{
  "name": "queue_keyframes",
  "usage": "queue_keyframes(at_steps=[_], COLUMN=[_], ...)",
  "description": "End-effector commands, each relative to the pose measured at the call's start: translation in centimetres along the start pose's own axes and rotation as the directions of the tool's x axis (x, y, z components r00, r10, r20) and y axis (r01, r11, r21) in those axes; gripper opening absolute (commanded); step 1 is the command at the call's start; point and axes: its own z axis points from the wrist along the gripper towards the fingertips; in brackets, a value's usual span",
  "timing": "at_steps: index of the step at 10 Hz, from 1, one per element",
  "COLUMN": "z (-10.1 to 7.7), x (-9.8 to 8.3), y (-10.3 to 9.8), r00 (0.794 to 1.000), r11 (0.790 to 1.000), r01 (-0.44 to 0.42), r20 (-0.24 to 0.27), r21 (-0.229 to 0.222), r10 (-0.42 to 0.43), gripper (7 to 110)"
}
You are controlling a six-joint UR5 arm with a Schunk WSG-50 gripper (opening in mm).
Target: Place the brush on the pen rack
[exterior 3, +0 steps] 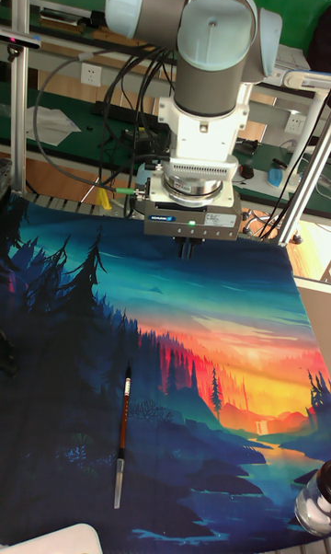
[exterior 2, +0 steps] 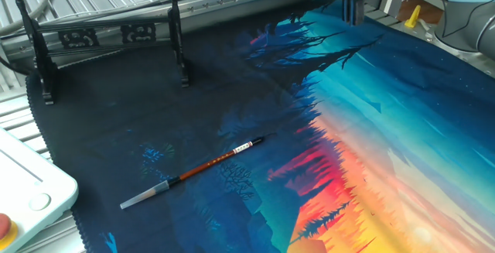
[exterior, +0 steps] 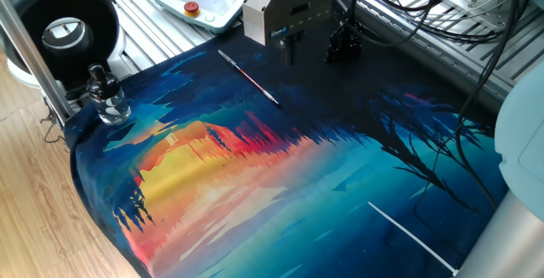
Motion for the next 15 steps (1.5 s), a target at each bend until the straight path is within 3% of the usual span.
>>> queue_keyframes(at_steps=[1,3,7,9,12,15], z=[-0.2,-0.3,-0.4,0.2,0.1,1.4], x=[0.1,0.3,0.6,0.5,0.7,-1.2], y=[0.4,0.6,-0.3,-0.3,-1.0,-2.5], r00=[1.0,1.0,1.0,0.999,0.999,1.0], r11=[1.0,1.0,1.0,1.0,0.999,0.998], r01=[0.017,0.02,0.023,-0.026,-0.026,-0.028], r20=[0.0,-0.003,-0.015,-0.027,-0.032,0.01], r21=[-0.013,-0.019,0.015,0.004,0.028,0.052], r10=[-0.017,-0.02,-0.023,0.027,0.027,0.028], gripper=[7,7,7,7,7,7])
